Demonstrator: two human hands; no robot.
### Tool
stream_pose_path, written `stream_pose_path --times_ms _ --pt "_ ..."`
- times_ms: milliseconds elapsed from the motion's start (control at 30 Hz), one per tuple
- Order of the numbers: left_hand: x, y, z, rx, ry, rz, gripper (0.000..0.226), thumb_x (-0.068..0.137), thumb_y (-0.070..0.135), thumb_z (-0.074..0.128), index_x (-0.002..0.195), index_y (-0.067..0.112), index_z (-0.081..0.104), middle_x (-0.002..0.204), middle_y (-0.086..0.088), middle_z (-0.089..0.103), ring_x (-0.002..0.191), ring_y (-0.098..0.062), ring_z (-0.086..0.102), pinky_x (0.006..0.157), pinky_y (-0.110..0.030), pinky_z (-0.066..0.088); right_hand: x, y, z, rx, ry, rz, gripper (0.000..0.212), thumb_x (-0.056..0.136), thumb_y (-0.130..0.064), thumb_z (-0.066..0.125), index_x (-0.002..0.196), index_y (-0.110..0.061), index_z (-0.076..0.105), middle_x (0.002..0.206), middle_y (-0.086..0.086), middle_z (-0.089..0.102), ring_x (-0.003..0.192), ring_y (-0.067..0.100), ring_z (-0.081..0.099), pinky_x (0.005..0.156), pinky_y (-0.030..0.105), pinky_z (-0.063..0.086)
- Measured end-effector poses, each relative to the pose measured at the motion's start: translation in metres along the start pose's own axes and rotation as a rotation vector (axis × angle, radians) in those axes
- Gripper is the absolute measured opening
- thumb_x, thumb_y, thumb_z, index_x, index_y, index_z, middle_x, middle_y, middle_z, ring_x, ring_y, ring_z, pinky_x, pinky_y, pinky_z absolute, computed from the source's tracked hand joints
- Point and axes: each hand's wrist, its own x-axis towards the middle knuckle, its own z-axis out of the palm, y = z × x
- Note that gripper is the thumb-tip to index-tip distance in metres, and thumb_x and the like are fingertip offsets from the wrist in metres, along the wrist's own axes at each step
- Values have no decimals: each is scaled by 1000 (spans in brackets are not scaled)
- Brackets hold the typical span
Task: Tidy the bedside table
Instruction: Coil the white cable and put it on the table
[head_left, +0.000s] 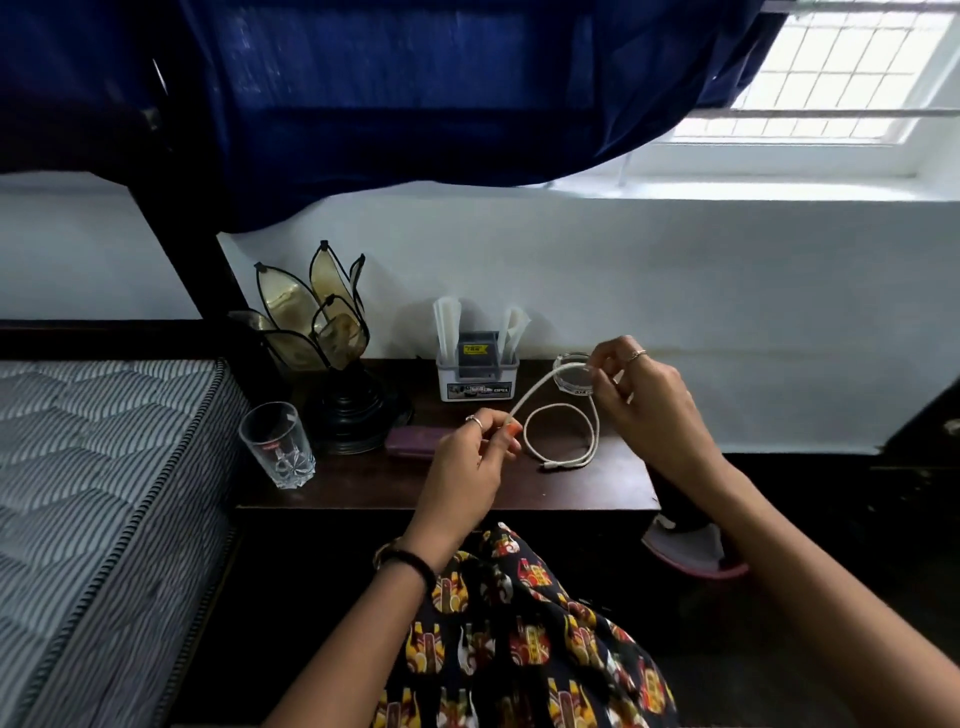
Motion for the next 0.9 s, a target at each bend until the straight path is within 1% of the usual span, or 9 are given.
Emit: stream_pose_path --times_ms 67,133,300,367,467,600,700,800,900 --pt "-8 13 -1 -149 -49 -9 16 96 22 49 90 16 62 65 7 61 59 -3 59 60 -12 44 -10 -1 -13 26 15 22 5 91 -27 56 96 -27 54 71 -16 58 58 14 51 63 37 47" --pt "-15 24 -2 -291 -69 -45 18 97 21 46 90 14 62 58 8 54 50 -7 51 52 -17 41 -20 -1 -23 32 6 48 6 91 -28 59 97 -28 58 67 -15 60 56 17 53 62 35 47" --pt "-27 51 -11 -687 -104 -223 24 100 21 39 86 12 57 53 7 40 44 -7 27 42 -16 24 -49 -12 -35 147 -131 36 9 92 -24 61 88 -19 67 54 0 59 47 15 48 52 24 42" --pt "-30 59 -16 -869 -155 -275 24 100 21 38 87 10 55 52 6 40 41 -4 27 39 -14 24 -63 -21 -35 272 -197 46 11 93 -21 59 86 -24 67 49 -9 56 44 8 45 48 19 40" --pt "-35 67 -21 -1124 -210 -314 23 97 23 41 89 8 57 53 5 47 40 -4 34 39 -14 30 -83 -35 -26 394 -273 79 15 94 -21 57 85 -28 68 49 -9 51 45 6 43 47 24 37" --pt "-38 76 -21 -1308 -249 -299 28 94 19 41 100 5 64 75 -2 71 54 -6 61 51 -17 51 -98 -57 -10 423 -261 102 18 96 -24 52 93 -18 68 51 -1 55 45 2 46 48 16 36" --pt "-39 81 -23 -1354 -283 -272 29 88 15 46 108 5 63 102 -8 73 80 -11 71 66 -19 56 -102 -72 0 509 -255 118 17 98 -23 49 89 -26 63 56 -1 59 49 6 49 52 24 38" --pt "-38 85 -27 -1332 -266 -235 30 86 10 47 113 6 60 115 -9 69 99 -14 68 75 -18 54 -106 -81 6 594 -315 144 14 99 -20 48 100 -22 62 61 8 63 51 22 54 54 35 43" --pt "-33 85 -31 -1259 -201 -192 28 91 4 43 113 7 58 115 -8 68 105 -15 66 79 -17 52 -115 -84 10 595 -415 151 15 99 -18 46 109 -22 58 61 5 64 48 3 52 50 16 40"
